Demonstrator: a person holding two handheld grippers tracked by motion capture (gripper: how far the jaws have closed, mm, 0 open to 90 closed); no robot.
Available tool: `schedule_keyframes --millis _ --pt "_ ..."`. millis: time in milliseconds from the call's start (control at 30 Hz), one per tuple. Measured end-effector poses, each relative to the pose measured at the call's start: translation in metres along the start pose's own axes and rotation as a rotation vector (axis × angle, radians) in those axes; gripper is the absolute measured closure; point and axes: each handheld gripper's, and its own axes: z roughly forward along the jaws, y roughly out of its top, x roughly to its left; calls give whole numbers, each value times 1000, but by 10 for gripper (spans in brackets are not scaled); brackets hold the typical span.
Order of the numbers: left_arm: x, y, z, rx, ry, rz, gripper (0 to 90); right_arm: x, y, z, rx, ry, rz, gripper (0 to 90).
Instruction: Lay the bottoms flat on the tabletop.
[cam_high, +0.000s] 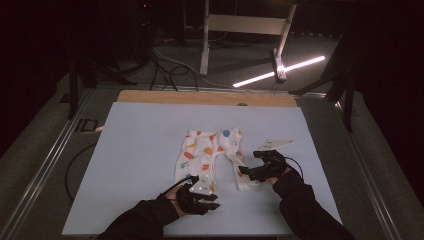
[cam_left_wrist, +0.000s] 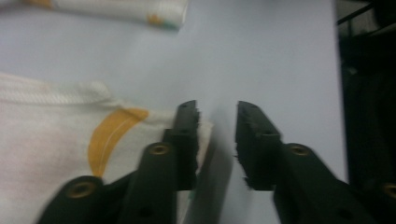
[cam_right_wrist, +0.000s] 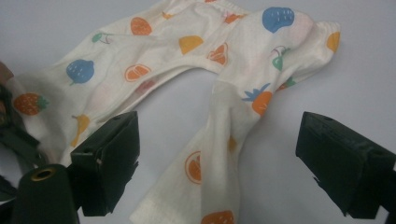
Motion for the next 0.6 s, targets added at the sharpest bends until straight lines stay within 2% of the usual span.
schedule_keyframes --millis 100,200,333,400,467,600 --pt "8 2 -20 -30 25 8 535 -1 0 -2 -7 0 3 139" --pt "15 -2 -39 -55 72 -9 498 -1 0 -3 -8 -4 0 139" --pt "21 -18 -60 -47 111 -21 498 -1 -1 -4 -8 0 2 138" --pt "23 -29 -68 -35 127 -43 499 0 -1 -5 -9 -1 1 138" --pt "23 -40 -75 -27 132 -67 512 0 -1 -5 -8 -2 1 138" --pt "18 -60 -84 13 151 -84 521 0 -1 -6 -11 -3 4 139"
